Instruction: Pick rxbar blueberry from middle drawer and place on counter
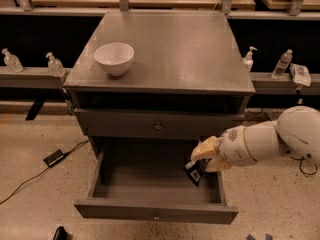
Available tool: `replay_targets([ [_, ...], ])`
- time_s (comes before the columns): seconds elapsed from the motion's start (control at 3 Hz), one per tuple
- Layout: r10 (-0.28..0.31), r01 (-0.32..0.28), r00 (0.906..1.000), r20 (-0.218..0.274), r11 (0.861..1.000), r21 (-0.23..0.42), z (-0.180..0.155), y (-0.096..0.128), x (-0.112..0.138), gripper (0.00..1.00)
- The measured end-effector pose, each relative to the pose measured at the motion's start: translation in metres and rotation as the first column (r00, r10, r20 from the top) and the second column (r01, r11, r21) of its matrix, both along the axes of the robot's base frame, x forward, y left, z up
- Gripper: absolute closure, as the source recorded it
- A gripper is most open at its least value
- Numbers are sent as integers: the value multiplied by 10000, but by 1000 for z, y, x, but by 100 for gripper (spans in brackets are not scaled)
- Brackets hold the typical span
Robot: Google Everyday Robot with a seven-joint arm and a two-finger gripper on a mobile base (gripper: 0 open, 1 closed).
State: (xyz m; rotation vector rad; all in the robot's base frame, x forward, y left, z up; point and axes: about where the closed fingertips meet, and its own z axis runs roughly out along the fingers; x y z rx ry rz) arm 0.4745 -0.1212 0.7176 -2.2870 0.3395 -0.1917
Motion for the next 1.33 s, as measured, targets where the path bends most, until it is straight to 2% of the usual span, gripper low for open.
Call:
replay_targets([
  [0.33,23,-23,10000,-24,10000,29,0,1,1,100],
  [0.67,173,-181,9991,387,9996,217,19,4,23,100],
  [1.0,483,-554,9874,1510,9975,436,84,0,64,100],
  [1.33,576,-707,9733,2222,9962,513,127,-7,86,100],
])
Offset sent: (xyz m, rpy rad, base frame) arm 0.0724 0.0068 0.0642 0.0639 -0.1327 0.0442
